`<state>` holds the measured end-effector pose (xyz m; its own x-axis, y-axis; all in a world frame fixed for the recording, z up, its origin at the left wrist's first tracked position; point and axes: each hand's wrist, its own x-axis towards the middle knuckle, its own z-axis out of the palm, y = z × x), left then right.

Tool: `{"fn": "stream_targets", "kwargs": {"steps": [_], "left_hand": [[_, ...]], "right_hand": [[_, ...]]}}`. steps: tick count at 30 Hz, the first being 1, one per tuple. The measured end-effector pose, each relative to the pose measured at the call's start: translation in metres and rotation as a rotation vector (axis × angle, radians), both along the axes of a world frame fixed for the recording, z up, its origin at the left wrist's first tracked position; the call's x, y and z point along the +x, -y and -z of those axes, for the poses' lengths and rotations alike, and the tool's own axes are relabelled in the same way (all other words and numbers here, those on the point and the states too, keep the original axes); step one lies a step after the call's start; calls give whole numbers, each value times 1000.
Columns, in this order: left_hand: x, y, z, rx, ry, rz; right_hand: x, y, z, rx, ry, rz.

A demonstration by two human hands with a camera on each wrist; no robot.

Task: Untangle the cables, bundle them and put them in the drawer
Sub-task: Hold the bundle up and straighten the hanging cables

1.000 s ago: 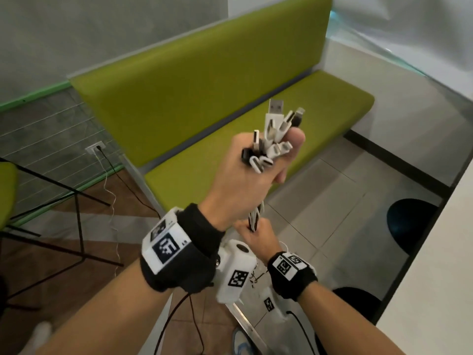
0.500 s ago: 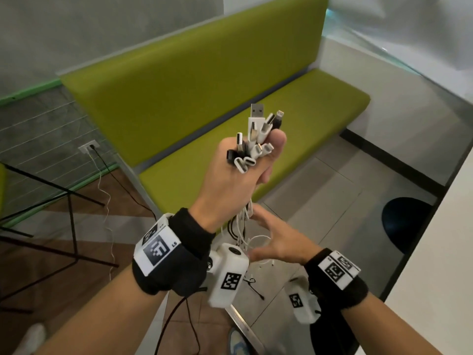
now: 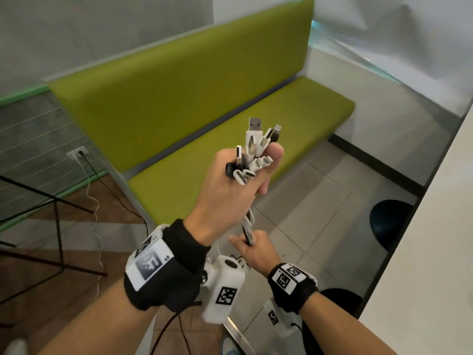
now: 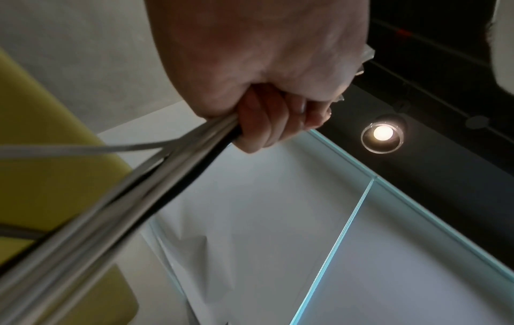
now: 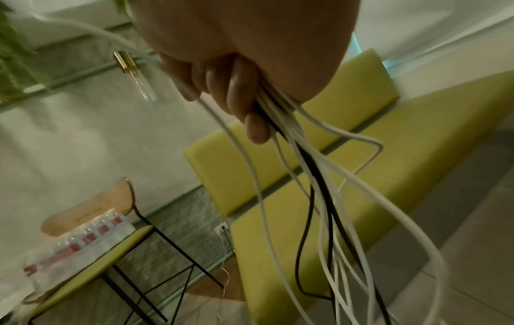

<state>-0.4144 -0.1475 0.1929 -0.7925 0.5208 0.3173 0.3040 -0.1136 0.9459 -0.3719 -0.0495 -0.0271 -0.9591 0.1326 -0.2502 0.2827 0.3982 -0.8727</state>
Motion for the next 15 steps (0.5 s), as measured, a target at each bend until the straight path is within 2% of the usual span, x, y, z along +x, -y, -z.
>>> {"fn": "stream_targets", "kwargs": {"steps": [2, 6, 9, 11, 12, 15], "left_hand": [[1, -1, 5, -28, 42, -17], [-6, 4, 3, 9, 82, -23], [-10, 3, 1, 51, 122, 0], [-6, 0, 3, 66, 146, 26], [-4, -2, 4, 69, 148, 39], [-2, -2, 1, 80, 155, 31]], "right_hand": [[0, -6, -1, 82, 79, -80], [5, -30, -42, 165, 176, -466], [5, -33, -85, -89, 27, -522], [2, -21, -103, -308, -63, -517], [2, -12, -111, -362, -107, -459], [-4, 12, -114, -329, -223, -183]]}}
